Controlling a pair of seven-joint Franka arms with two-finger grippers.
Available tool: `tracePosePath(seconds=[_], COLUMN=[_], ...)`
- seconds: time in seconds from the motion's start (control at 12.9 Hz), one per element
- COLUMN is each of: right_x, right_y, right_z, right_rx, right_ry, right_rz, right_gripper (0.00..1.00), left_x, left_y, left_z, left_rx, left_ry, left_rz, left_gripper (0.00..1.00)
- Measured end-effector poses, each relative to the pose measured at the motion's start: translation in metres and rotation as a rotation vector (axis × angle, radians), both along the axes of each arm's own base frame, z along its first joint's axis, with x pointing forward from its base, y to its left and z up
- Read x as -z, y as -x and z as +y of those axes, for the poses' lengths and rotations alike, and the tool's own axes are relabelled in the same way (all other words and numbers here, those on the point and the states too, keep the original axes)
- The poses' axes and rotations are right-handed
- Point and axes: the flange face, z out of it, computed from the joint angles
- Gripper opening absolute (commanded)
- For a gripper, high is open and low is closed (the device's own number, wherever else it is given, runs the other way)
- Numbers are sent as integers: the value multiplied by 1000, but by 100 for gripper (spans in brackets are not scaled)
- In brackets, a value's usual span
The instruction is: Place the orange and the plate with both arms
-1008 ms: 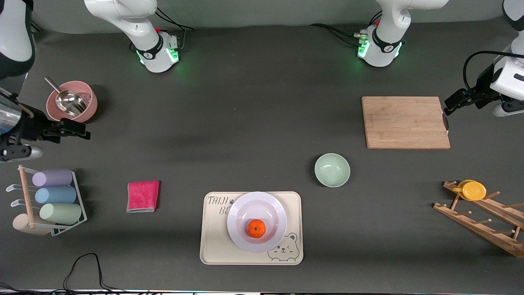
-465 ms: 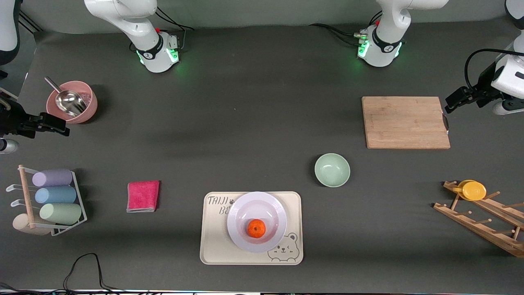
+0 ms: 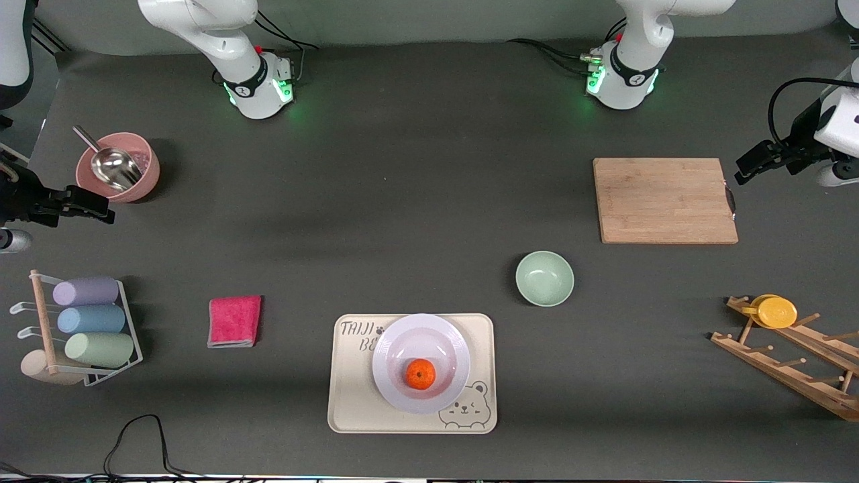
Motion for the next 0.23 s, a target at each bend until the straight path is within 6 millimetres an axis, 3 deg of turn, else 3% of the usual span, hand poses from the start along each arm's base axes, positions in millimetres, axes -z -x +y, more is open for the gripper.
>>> tracePosePath(seconds=[0.23], right_x=[-1], right_y=[0], right_z=[2], right_rx=[-2], right_ry=[0], right_rz=[1], right_gripper=[100], left_x=[-3], left_y=[-1], left_z=[-2], left_rx=[6], left_ry=[-1], left_rz=[-3], left_gripper=[100])
